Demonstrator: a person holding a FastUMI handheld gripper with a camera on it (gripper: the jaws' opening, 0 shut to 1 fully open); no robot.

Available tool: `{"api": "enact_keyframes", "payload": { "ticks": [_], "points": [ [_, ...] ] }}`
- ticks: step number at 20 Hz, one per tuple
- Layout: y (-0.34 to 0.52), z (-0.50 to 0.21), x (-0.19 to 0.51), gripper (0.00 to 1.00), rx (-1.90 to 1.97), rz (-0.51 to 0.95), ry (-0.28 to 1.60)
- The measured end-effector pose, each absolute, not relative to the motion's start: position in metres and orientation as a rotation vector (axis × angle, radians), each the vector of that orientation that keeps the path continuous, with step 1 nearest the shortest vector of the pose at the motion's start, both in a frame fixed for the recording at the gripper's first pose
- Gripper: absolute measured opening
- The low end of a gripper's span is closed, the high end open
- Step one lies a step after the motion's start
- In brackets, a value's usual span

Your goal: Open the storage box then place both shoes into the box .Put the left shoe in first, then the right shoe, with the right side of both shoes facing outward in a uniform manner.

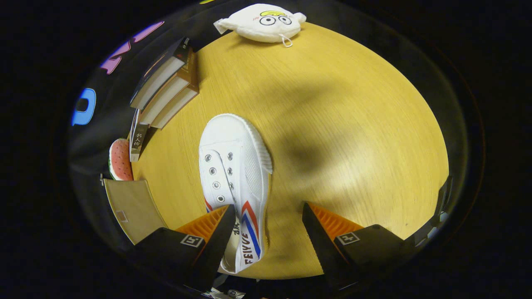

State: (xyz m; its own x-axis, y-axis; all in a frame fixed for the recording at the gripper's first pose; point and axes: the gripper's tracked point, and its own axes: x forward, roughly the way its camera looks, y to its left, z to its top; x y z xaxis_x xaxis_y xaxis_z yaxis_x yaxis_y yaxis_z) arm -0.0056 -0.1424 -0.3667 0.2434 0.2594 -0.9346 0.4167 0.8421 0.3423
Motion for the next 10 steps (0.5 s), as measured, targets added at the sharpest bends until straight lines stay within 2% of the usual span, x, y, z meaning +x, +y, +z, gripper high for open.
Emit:
{"api": "enact_keyframes", "payload": {
  "ticks": [2,3,5,8,10],
  "points": [
    [-0.133,-0.367,-0.001,0.95,0.622,-0.065,1.341],
    [-0.124,-0.366,0.001,0.84,0.666,-0.046,1.345],
    [-0.125,-0.367,0.002,0.5,0.691,-0.074,1.366],
    [-0.125,-0.368,0.0,0.43,0.688,-0.05,1.364],
    [-0.13,-0.363,0.0,0.3,0.734,-0.055,1.355]
  ]
}}
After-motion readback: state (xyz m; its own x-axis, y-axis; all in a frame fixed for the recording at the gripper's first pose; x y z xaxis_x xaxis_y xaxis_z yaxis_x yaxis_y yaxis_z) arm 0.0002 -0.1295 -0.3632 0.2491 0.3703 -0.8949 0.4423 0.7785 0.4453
